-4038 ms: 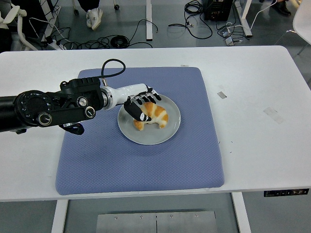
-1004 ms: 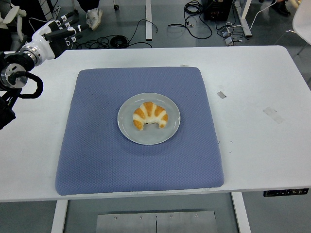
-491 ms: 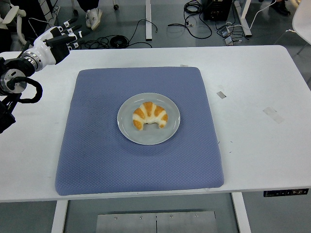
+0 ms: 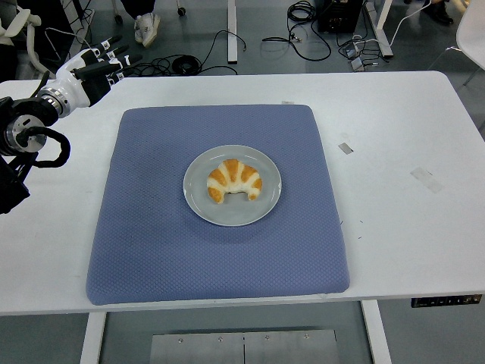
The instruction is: Place the bread on the plate
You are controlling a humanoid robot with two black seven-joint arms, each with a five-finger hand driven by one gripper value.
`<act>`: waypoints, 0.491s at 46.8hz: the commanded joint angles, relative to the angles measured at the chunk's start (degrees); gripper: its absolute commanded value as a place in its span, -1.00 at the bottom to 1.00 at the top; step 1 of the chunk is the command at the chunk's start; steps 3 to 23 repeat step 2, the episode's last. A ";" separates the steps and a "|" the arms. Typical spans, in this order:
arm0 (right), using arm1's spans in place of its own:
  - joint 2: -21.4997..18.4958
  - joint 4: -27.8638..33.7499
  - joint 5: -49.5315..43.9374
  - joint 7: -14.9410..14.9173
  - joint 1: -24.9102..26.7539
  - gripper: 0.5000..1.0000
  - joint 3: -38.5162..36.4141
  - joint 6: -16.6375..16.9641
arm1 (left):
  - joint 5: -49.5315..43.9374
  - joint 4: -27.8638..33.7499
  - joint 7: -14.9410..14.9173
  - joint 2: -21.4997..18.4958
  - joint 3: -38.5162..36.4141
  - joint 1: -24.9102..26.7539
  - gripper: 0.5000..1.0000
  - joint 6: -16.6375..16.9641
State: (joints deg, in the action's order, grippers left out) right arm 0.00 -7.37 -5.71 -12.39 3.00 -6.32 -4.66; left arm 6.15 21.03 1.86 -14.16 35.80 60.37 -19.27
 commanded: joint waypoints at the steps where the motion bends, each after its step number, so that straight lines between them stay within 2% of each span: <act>1: 0.00 0.08 0.00 0.00 0.08 1.00 0.25 0.00 | -0.09 -0.02 0.07 0.01 0.06 0.01 0.94 -0.06; 23: 0.00 0.08 0.00 0.00 0.08 1.00 -0.01 0.00 | -0.09 -0.02 0.07 0.01 0.06 0.01 0.94 -0.06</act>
